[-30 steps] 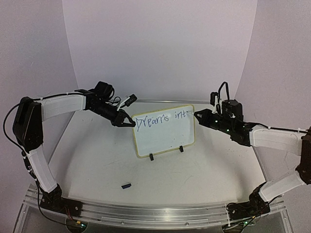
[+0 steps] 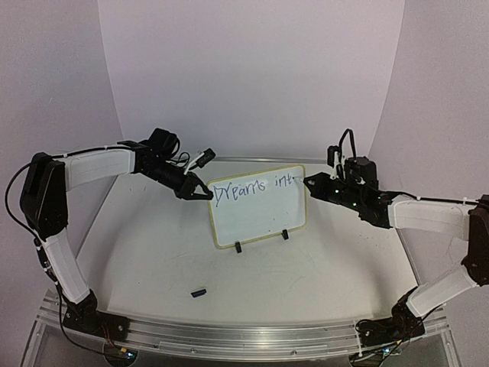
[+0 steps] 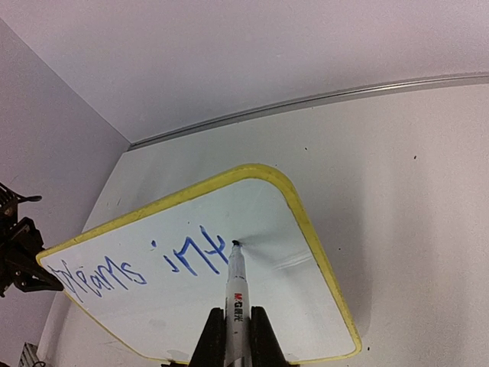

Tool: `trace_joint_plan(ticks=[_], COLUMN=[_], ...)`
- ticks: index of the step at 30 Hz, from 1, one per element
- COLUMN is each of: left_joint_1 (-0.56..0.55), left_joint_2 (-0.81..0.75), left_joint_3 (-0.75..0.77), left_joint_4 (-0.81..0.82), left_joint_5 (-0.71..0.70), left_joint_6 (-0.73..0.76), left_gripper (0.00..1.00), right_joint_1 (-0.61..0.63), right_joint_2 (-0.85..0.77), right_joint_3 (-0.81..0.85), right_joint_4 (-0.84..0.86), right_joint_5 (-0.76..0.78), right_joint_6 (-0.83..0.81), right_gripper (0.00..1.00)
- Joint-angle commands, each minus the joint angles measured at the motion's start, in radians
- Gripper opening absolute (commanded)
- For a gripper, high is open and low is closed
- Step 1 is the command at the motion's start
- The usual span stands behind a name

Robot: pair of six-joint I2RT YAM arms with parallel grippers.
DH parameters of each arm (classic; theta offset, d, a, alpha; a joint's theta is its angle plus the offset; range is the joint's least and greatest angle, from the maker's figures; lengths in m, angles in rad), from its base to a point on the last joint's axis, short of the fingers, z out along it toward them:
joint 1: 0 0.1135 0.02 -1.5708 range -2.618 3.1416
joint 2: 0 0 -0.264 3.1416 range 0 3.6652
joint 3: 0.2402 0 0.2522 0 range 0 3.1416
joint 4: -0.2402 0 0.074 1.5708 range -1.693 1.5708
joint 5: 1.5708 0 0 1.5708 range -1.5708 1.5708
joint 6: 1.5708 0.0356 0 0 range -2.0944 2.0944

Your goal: Write a sentence on the whiteboard

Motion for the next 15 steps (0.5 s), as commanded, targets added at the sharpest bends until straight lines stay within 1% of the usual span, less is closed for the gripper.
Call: trace_joint_plan(ticks=[1, 15], left_joint_1=[-0.016, -0.016], left_joint_2=[0.02, 0.025], left_joint_3=[0.013, 0.015], left_joint_4=[-0.06, -0.06], left_joint_5=[-0.041, -0.039], left_joint_6=[0.018, 0.018], left_gripper=[0.0, 0.0], right_joint_1=[-0.004, -0.004], right_joint_2=[0.01, 0.009], right_joint_3=[0.033, -0.011], right_joint_4=[0.022, -0.006], right_joint_5=[-0.022, 0.003], right_joint_6=[-0.026, -0.002], right_gripper=[0.0, 0.0])
